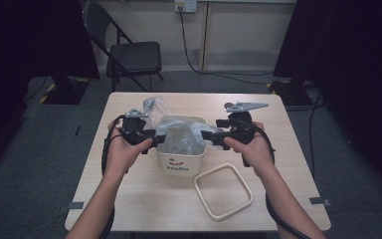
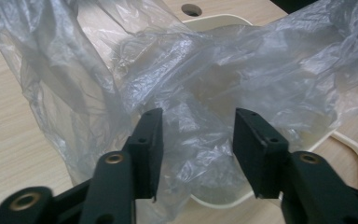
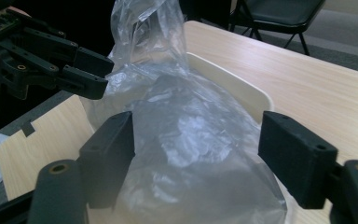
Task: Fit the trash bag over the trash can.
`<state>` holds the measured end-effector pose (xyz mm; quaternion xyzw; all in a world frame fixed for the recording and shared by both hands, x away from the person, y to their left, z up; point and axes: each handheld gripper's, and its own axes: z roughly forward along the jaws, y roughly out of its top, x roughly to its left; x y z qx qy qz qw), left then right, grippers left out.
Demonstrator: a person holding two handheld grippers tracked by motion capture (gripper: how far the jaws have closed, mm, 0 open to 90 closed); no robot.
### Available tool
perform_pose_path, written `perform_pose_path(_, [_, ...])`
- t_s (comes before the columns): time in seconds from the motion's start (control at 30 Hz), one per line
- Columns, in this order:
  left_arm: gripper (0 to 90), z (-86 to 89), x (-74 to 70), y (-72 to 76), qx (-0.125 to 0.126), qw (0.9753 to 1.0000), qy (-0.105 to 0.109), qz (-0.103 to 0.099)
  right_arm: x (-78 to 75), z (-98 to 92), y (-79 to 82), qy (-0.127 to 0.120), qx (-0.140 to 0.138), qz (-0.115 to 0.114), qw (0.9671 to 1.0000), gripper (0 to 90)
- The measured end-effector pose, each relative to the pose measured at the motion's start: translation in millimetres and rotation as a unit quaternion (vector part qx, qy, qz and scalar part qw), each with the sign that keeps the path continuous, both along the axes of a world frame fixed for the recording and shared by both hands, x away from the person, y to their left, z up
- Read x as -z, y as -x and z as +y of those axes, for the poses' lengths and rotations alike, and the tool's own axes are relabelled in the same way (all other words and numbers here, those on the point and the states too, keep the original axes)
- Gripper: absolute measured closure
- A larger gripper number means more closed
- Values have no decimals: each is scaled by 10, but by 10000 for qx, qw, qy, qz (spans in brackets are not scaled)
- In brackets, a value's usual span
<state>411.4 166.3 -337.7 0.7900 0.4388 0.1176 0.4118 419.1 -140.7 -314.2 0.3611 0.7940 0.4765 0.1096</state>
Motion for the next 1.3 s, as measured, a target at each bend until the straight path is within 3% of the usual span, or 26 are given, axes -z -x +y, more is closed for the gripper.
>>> perform_pose_path(0.13, [659, 16, 10, 27, 97, 9996, -9, 259, 68, 107, -22, -11, -138, 197, 9997, 407])
perform_pose_path(0.23, [748, 31, 19, 46, 177, 9991, 19, 373, 125, 126, 1, 210, -384, 369, 9984, 607])
perform_pose_path(0.33, [805, 51, 22, 62, 212, 9988, 46, 438, 177, 106, 47, 415, -705, 658, 9945, 758])
perform_pose_path(0.4, [846, 58, 25, 70, 264, 9981, 25, 549, 226, 83, 77, 663, -810, 804, 9912, 806])
perform_pose_path(0.47, [879, 63, 34, 77, 292, 9975, 19, 639, 276, 54, 100, 744, -886, 903, 9892, 844])
perform_pose_path(0.67, [898, 168, 75, 75, 192, 9960, 52, 875, 451, -16, 143, 1061, -931, 1162, 9831, 891])
perform_pose_path(0.8, [900, 248, 129, 53, 171, 9946, 271, 988, 582, -62, 137, 1156, -934, 1308, 9802, 898])
perform_pose_path(0.97, [900, 320, 157, 61, 212, 9933, 464, 1041, 671, -68, 123, 1186, -943, 1307, 9798, 900])
perform_pose_path(1.03, [900, 356, 146, 85, 299, 9914, 618, 1117, 687, -51, 122, 1210, -958, 1293, 9795, 899])
perform_pose_path(1.2, [900, 485, 120, 144, 346, 9910, 579, 1155, 575, -81, 137, 1195, -1005, 1170, 9808, 898])
perform_pose_path(1.3, [900, 498, 197, 147, 462, 9896, 608, 1215, 570, -91, 155, 1354, -998, 1162, 9789, 899])
